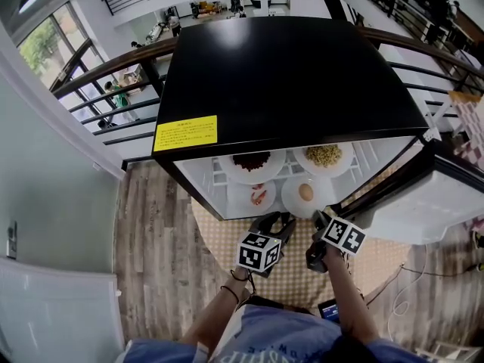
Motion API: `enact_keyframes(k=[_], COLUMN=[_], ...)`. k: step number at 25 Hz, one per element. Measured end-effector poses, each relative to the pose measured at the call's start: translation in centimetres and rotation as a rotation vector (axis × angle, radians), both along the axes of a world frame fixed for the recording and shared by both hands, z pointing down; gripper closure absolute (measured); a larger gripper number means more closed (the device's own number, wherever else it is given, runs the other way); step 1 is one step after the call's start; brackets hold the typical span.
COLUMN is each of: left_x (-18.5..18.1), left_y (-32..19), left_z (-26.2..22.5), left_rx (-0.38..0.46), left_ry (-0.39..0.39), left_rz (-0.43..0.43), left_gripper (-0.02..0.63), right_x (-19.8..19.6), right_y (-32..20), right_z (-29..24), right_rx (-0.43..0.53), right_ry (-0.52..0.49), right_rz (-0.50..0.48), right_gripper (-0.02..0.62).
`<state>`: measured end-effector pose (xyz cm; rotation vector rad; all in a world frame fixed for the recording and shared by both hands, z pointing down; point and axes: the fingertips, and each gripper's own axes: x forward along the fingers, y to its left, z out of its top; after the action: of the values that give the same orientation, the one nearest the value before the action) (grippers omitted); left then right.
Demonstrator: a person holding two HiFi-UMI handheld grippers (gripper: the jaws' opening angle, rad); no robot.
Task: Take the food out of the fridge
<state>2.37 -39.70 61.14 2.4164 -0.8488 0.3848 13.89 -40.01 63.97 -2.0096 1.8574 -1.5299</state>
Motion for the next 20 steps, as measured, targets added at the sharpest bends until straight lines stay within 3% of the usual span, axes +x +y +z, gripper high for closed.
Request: enact_keyframes(k=[9,20], left_x=[1.2,2.2], left_y=[0.3,-0.7], left_z=[1.8,3.9], left_rx=[-0.17,-0.292], left_ry=[0.074,0.111], left_rz=[-0.083,-0.126], left_gripper=[0.391,0.39], right_x=[0.3,0.5], right_y=[2.2,3.7], right_z=[0.3,0.2], right_rx=[-0.008,-0.02], right_ry=[-0.031,-0.032], right_rz=[0.008,-0.004], right_gripper=[0.526,0.532])
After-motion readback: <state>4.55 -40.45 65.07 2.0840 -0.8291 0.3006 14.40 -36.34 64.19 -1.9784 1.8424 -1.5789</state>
